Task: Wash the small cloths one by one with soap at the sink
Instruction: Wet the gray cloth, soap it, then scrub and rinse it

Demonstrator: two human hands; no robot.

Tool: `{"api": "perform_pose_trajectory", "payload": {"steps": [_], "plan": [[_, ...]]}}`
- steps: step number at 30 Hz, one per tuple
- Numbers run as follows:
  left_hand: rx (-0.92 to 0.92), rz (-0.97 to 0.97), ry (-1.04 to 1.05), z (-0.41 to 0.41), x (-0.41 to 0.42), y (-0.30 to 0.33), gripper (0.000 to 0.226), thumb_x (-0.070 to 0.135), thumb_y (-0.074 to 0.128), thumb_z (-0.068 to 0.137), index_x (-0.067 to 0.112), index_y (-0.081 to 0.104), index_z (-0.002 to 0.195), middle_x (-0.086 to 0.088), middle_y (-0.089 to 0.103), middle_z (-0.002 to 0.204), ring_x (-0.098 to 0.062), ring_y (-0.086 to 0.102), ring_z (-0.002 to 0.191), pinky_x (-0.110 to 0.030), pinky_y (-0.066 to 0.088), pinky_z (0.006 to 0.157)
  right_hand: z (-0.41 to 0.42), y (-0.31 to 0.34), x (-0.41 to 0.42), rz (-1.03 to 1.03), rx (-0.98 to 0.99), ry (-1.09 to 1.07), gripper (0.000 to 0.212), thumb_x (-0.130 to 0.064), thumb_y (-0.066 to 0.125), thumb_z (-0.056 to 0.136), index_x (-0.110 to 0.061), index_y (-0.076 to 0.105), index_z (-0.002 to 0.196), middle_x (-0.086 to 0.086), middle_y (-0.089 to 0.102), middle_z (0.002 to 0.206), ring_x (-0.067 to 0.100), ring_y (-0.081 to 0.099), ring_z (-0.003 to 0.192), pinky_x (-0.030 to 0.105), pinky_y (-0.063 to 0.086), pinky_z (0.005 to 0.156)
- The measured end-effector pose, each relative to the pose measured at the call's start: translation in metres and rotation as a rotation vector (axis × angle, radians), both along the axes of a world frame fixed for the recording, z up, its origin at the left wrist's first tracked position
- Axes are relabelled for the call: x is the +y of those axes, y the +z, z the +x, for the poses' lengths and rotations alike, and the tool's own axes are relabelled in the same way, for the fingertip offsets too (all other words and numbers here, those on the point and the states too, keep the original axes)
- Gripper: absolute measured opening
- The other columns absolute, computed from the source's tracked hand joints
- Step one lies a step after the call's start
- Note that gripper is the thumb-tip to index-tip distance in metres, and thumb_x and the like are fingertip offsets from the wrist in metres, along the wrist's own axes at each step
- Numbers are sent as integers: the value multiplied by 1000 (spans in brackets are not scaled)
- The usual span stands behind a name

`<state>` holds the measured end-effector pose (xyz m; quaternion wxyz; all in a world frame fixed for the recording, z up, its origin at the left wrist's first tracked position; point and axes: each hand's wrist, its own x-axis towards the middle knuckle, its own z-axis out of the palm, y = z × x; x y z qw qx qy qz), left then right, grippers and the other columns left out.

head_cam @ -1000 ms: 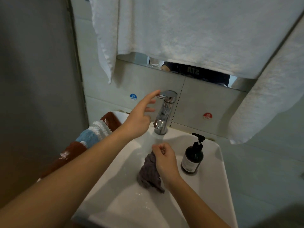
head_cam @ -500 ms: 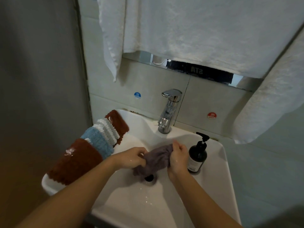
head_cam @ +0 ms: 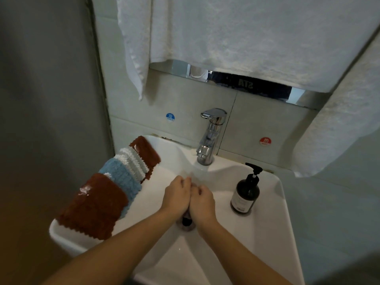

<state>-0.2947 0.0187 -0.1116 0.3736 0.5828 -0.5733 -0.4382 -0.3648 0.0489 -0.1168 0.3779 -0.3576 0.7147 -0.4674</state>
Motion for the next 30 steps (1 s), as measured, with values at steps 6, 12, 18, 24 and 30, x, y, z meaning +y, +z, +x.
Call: {"api": "perform_pose_trajectory", "payload": {"steps": [6, 12, 18, 24, 30], "plan": [[-54, -24, -28, 1, 1, -3, 23, 27, 42, 102, 10, 51, 89, -6, 61, 84, -17, 60, 78, -30, 48, 63, -3, 3, 4, -43, 54, 40, 25, -29, 45, 101, -10, 50, 85, 8, 62, 84, 20, 61, 74, 38, 56, 65], [71, -16, 18, 6, -3, 1, 20, 23, 35, 104, 11, 49, 100, -11, 59, 90, -22, 60, 83, -35, 51, 65, -8, 15, 0, -59, -301, 29, 21, -22, 48, 88, -12, 55, 71, 14, 59, 74, 26, 57, 71, 37, 50, 62], [144, -46, 21, 9, -1, 6, 29, 26, 38, 103, 11, 53, 84, -6, 60, 82, -20, 60, 81, -32, 51, 67, -12, 15, 2, -189, -327, 103, 21, -15, 49, 100, -11, 69, 102, 15, 70, 105, 28, 68, 100, 45, 58, 86], [130, -212, -54, 4, 9, 4, 32, 27, 38, 105, 22, 42, 73, 2, 52, 67, -10, 51, 64, -39, 46, 61, -8, 10, 3, -40, -134, 207, 32, -30, 37, 101, -11, 58, 87, 7, 67, 80, 18, 68, 75, 33, 58, 63], [30, -258, -140, 4, 13, 1, 24, 29, 35, 105, 15, 41, 86, -5, 56, 78, -15, 55, 72, -39, 51, 68, -8, 8, 7, -161, 215, 156, 33, -32, 35, 104, -14, 53, 82, -1, 58, 78, 14, 57, 74, 30, 45, 67]]}}
